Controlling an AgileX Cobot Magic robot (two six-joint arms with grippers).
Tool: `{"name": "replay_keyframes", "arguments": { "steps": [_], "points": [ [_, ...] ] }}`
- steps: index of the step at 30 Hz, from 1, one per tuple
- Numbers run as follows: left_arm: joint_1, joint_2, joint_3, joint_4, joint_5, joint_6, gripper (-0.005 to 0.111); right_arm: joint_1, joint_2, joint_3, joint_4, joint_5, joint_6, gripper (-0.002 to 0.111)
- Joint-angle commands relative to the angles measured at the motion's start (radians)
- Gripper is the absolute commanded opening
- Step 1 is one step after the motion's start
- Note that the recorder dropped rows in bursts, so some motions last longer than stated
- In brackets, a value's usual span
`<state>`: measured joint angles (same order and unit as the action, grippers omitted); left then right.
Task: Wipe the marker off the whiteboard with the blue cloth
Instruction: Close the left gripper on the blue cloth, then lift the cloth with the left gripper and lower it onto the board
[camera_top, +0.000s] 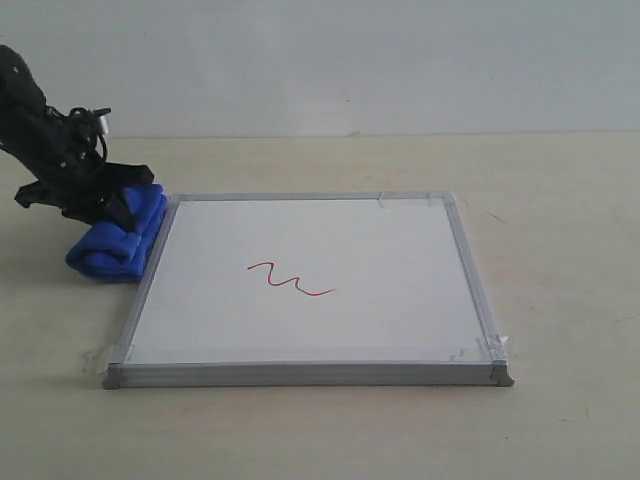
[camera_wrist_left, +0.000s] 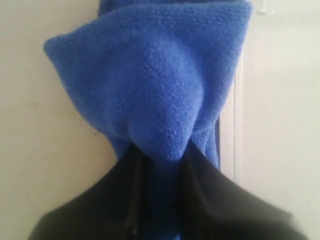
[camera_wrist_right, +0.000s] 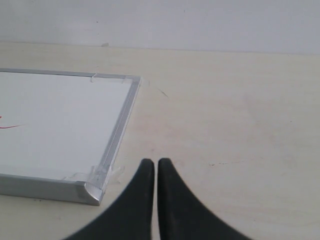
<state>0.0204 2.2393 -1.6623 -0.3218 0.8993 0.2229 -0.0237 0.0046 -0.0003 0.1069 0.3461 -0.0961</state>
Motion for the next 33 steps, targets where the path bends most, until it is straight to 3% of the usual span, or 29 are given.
{"name": "replay_keyframes", "arguments": {
  "steps": [1, 6, 13, 17, 22, 33],
  "points": [
    [0.008, -0.106, -0.002, -0.09, 0.022, 0.039, 0.004, -0.002, -0.005, 0.0, -0.009, -0.004, -0.007, 0.0],
    [-0.033, -0.173, -0.002, -0.374, 0.088, 0.278, 0.004, -0.002, -0.005, 0.0, -0.009, -0.004, -0.007, 0.0],
    [-0.188, -0.174, -0.002, -0.347, 0.069, 0.472, 0.004, -0.002, -0.005, 0.0, -0.009, -0.004, -0.007, 0.0],
    [-0.266, -0.157, -0.002, -0.215, 0.02, 0.453, 0.004, -0.002, -0.005, 0.0, -0.009, -0.004, -0.007, 0.0],
    [-0.315, -0.083, -0.002, -0.006, 0.006, 0.3, 0.004, -0.002, -0.005, 0.0, -0.009, -0.004, -0.007, 0.0],
    [-0.336, 0.04, -0.002, 0.011, 0.017, 0.265, 0.004, -0.002, -0.005, 0.0, -0.009, -0.004, -0.007, 0.0]
  ]
}}
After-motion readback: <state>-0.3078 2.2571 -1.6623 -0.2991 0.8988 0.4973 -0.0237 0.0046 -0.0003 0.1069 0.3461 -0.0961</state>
